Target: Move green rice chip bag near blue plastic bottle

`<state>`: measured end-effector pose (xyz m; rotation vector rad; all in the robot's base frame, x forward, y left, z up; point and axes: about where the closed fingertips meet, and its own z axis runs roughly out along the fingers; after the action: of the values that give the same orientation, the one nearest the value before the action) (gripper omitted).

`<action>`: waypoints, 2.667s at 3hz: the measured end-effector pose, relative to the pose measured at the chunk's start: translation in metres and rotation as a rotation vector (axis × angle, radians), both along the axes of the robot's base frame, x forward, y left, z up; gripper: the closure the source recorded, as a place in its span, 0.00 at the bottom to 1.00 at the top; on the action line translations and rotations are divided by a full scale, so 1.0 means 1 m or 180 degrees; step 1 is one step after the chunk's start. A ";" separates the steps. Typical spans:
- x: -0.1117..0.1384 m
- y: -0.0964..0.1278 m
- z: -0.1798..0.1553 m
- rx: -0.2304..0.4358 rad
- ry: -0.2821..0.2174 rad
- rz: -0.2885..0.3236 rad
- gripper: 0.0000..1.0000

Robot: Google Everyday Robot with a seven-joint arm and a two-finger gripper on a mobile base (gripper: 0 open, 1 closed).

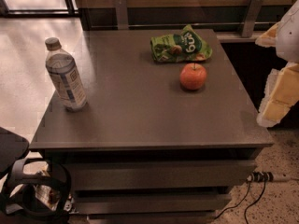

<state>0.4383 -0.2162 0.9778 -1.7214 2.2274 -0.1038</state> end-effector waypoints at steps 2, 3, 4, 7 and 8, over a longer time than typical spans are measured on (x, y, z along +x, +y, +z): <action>0.021 0.004 0.005 0.0053 -0.0157 0.0036 0.00; 0.060 0.008 0.010 0.0228 -0.0391 0.0088 0.00; 0.119 0.019 0.010 0.0499 -0.0634 0.0121 0.00; 0.222 0.049 -0.022 0.1110 -0.0721 -0.0229 0.00; 0.240 0.062 -0.031 0.1307 -0.0733 -0.0286 0.00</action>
Offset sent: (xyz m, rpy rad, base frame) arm 0.0748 0.0126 0.0132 0.0618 -0.1615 0.0421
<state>0.6781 -0.1543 0.9468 -1.3209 1.9881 0.1216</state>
